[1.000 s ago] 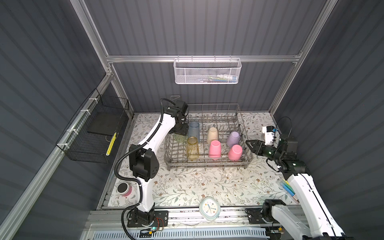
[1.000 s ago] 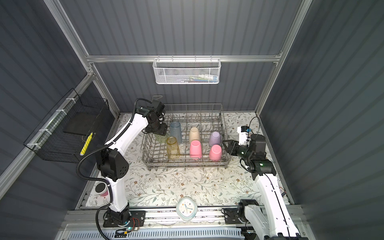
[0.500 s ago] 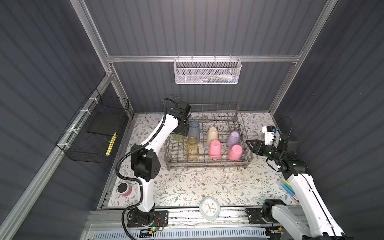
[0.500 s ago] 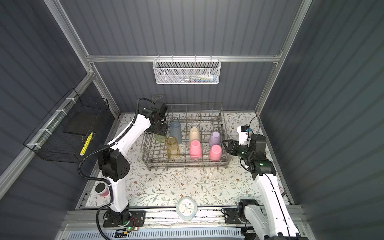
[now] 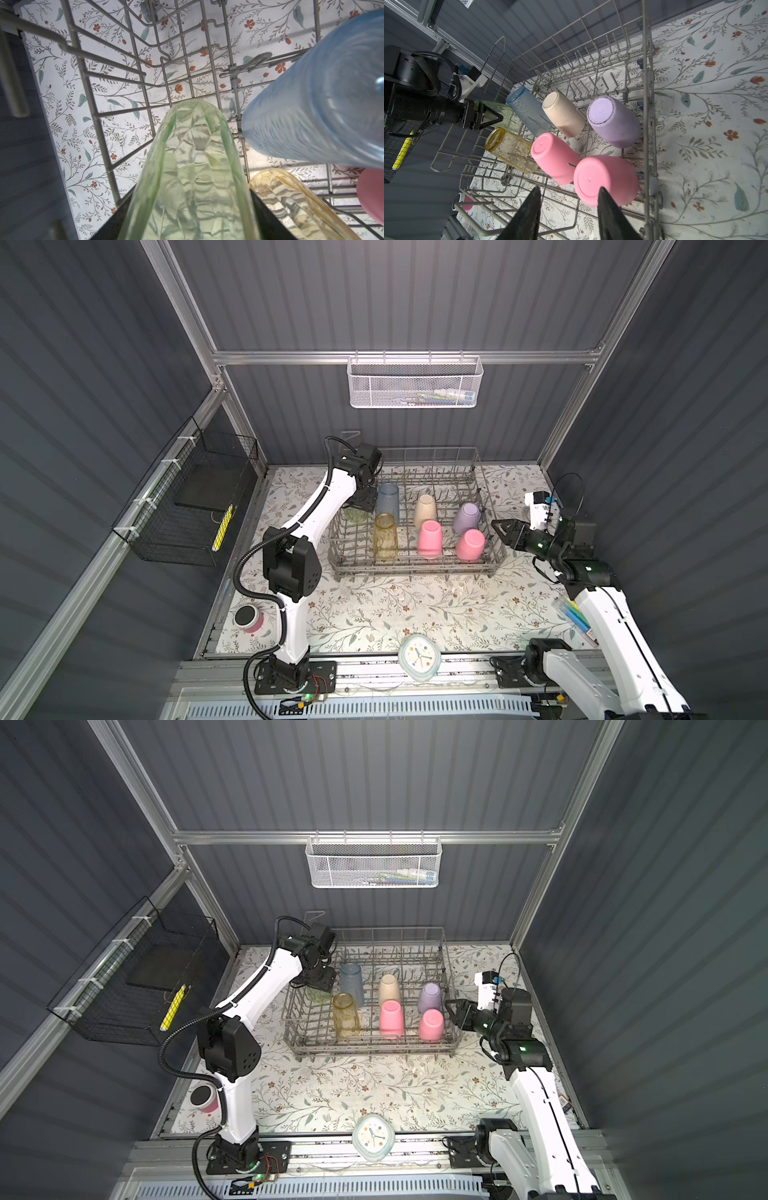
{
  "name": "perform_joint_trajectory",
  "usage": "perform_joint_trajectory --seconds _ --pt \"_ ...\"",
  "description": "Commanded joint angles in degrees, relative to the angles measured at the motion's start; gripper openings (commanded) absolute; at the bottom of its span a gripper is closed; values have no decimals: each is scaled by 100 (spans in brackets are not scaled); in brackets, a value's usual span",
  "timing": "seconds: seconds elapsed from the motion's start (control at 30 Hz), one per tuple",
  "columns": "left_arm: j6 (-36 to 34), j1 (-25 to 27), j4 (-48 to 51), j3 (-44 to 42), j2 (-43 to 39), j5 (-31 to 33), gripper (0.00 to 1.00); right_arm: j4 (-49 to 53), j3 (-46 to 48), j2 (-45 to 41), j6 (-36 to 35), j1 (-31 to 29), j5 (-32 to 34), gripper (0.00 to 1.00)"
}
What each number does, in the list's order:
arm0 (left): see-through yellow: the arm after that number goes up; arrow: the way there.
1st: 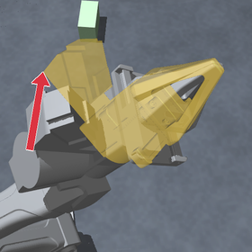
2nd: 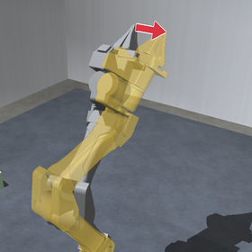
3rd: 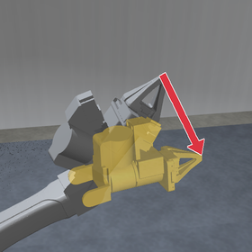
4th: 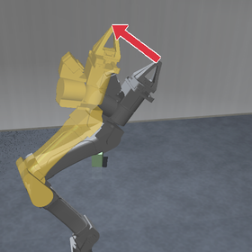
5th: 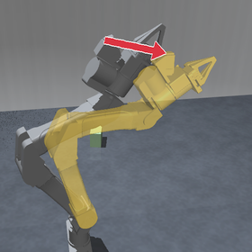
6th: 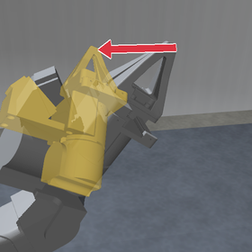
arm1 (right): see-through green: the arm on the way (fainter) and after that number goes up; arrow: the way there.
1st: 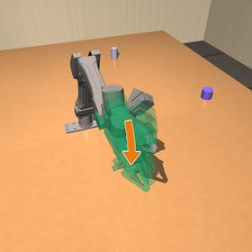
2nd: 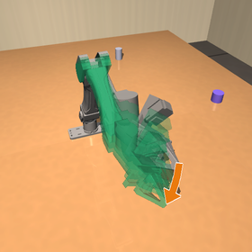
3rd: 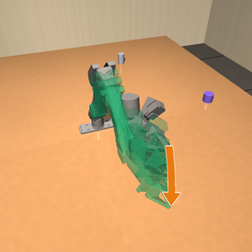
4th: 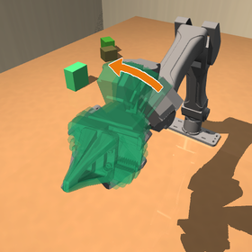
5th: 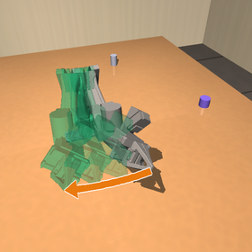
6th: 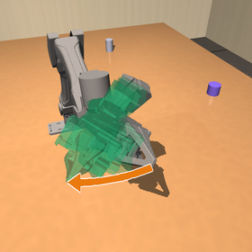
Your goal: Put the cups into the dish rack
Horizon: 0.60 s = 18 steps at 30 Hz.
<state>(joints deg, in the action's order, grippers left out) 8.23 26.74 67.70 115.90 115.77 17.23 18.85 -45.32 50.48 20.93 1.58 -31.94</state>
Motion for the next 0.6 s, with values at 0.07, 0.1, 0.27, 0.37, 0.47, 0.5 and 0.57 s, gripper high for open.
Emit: perform_joint_trajectory --seconds 0.07,0.1,0.27,0.37,0.47,0.5,0.57 --pt "109 111 199 30 219 237 69 -81 41 26 -67 35 -75 46" --pt "109 120 184 25 211 231 69 -82 41 23 -71 36 -75 46" --pt "120 154 198 30 215 263 69 -92 48 58 -71 44 -88 46" --pt "104 156 152 -31 240 124 69 -91 41 72 -70 44 -101 46" --pt "100 156 165 -49 297 57 69 -92 41 67 -71 44 -110 46" --pt "108 156 169 -58 326 70 69 -92 33 67 -71 44 -106 46" --pt "102 159 173 -58 350 90 69 -92 32 61 -67 44 -110 46"
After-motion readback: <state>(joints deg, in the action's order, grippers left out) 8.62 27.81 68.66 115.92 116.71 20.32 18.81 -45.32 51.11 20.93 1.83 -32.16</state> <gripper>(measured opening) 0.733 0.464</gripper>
